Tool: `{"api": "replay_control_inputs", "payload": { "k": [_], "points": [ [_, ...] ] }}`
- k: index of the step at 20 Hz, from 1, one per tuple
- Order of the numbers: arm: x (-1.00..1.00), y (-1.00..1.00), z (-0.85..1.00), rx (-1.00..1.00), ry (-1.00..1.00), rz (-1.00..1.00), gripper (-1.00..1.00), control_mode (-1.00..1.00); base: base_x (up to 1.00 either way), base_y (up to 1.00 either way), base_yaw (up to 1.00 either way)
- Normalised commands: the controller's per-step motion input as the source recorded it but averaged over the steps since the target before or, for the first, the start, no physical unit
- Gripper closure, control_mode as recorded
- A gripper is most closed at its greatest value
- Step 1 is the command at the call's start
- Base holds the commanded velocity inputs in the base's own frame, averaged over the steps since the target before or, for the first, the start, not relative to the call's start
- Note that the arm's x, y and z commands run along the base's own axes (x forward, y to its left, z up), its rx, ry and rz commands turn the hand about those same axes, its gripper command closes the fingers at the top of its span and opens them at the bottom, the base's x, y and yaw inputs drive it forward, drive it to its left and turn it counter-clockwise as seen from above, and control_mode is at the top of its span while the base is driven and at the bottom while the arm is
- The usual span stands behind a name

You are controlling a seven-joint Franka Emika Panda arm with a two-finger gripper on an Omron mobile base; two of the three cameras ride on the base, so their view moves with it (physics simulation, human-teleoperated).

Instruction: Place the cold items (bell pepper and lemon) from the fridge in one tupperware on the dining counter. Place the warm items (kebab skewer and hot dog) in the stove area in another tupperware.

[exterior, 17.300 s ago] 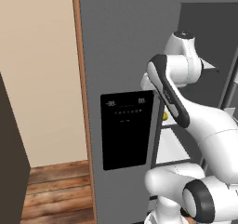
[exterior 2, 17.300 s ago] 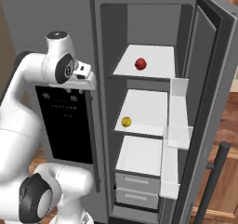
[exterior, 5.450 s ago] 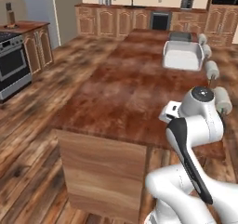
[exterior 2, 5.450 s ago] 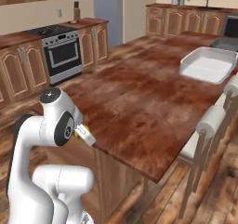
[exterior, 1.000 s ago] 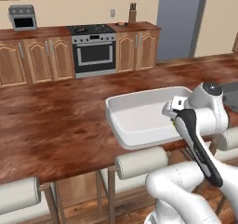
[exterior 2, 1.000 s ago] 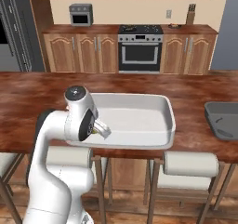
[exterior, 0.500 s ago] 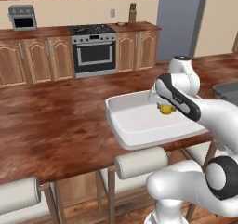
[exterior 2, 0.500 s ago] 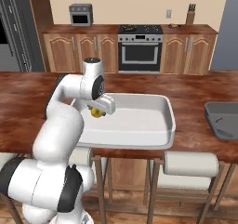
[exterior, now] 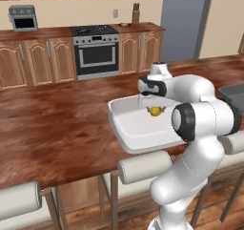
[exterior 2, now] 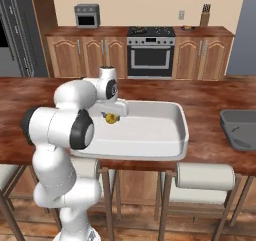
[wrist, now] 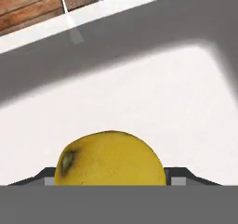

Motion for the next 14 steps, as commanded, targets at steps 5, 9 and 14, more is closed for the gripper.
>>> {"api": "replay_control_inputs", "payload": {
  "k": [5, 9, 14],
  "points": [
    [0.98, 0.0, -0.83, 0.01, -0.11, 0.09, 1.0, -1.0, 0.0, 0.0, 0.0],
    [0.82, 0.0, -0.7, 0.0, -0.09, 0.07, 1.0, -1.0, 0.0, 0.0, 0.0],
    [0.25, -0.01, -0.44, 0.0, -0.09, 0.04, 1.0, -1.0, 0.0, 0.0, 0.0]
  ]
}}
